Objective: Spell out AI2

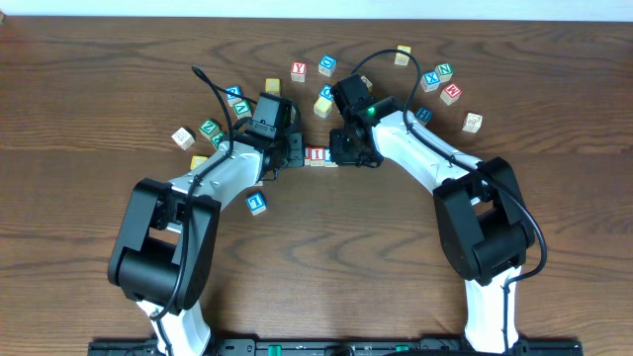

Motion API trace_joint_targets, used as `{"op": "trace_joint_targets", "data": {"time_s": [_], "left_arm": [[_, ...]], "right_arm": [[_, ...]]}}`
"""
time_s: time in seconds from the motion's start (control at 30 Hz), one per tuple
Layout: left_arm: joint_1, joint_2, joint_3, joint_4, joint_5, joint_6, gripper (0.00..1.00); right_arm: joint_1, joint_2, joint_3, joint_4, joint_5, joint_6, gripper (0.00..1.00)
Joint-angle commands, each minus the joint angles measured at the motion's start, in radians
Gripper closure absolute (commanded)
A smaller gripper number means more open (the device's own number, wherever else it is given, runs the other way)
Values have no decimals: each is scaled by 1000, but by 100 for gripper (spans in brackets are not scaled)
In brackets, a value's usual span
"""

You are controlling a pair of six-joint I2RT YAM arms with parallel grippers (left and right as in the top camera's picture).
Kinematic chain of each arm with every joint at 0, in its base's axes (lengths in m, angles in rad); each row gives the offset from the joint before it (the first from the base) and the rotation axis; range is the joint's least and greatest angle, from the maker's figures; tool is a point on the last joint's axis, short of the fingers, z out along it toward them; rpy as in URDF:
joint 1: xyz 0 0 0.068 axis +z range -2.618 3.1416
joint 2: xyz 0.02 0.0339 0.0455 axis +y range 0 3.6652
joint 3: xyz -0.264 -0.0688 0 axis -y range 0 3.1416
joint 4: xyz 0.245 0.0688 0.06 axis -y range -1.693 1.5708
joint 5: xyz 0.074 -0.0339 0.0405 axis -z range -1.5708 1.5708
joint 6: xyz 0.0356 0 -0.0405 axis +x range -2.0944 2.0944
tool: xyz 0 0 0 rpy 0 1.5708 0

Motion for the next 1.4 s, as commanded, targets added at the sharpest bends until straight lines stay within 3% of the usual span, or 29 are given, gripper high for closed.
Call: {"op": "trace_joint_targets", "data": {"time_s": [0.0, 0.3, 0.53, 1.03, 1.33, 1.37], "left_arm": [[-3, 2, -7, 3, 10, 18, 93], [-11, 2, -7, 7, 9, 25, 93], [-6, 2, -7, -4, -2, 24, 92], [40, -31, -6, -41, -2, 24, 93], [149, -285, 3, -190, -2, 36, 92], [163, -326, 3, -208, -2, 45, 88]], "right_arm": [[10, 4, -7, 3, -6, 11, 80], [10, 4, -7, 2, -6, 11, 80], [0, 4, -6, -6, 1, 11, 89], [-62, -36, -6, -20, 1, 11, 93], [-149, -209, -6, -72, 23, -54, 93], [-165, -238, -6, -82, 23, -69, 92]]}}
